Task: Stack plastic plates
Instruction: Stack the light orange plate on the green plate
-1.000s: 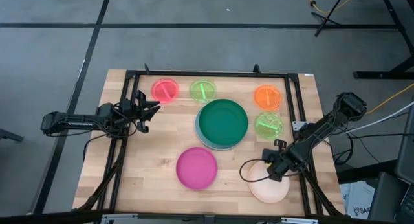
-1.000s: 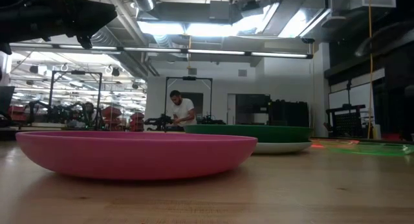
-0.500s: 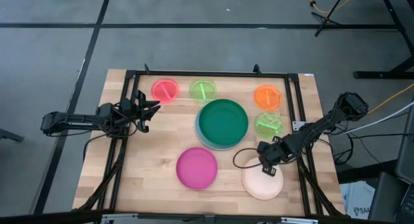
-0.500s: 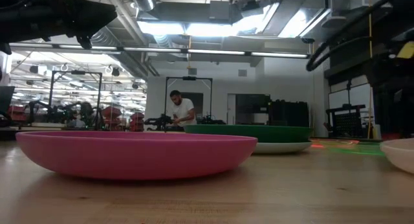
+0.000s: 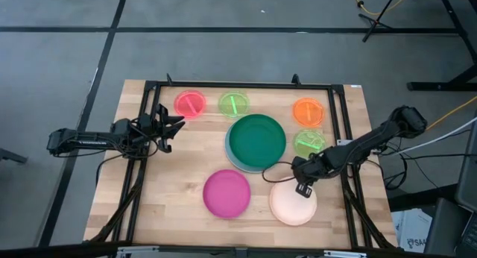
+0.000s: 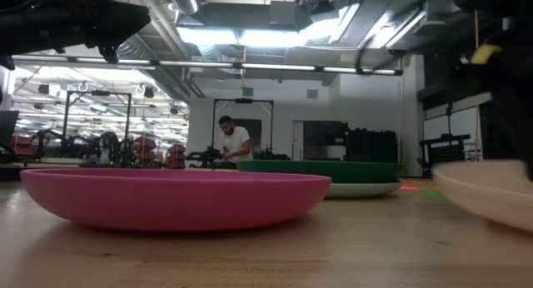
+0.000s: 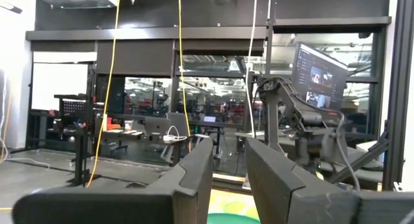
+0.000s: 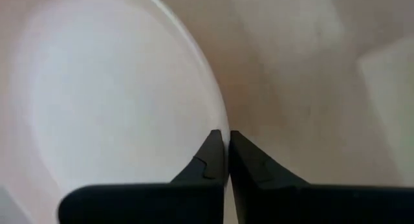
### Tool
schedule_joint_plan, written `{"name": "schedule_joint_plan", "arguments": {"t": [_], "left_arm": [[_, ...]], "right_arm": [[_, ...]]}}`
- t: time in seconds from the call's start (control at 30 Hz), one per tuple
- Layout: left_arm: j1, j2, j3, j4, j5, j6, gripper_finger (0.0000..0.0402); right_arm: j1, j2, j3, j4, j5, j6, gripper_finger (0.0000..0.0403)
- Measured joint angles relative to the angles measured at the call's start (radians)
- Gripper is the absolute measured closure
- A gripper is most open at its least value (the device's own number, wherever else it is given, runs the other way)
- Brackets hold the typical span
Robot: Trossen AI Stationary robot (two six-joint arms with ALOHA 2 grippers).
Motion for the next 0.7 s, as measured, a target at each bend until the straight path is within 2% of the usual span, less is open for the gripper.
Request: {"name": "schedule_joint_plan", "arguments": {"t": [0.33, 0.5, 0.7], "left_arm": [[0.000, 0.000, 0.000, 0.000, 0.000, 0.000, 0.0315], [0.000, 0.000, 0.000, 0.000, 0.001, 0.000, 0.0315], [0.000, 0.000, 0.000, 0.000, 0.000, 0.000, 0.0315]], "right_arm": [[-0.120, -0.025, 0.112, 0.019, 0.111, -0.136, 0.0402], [-0.196, -0.025, 0.132, 0.020, 0.171, -0.178, 0.0402], [-0.285, -0.025, 0.132, 0.108, 0.201, -0.236, 0.0402]]}}
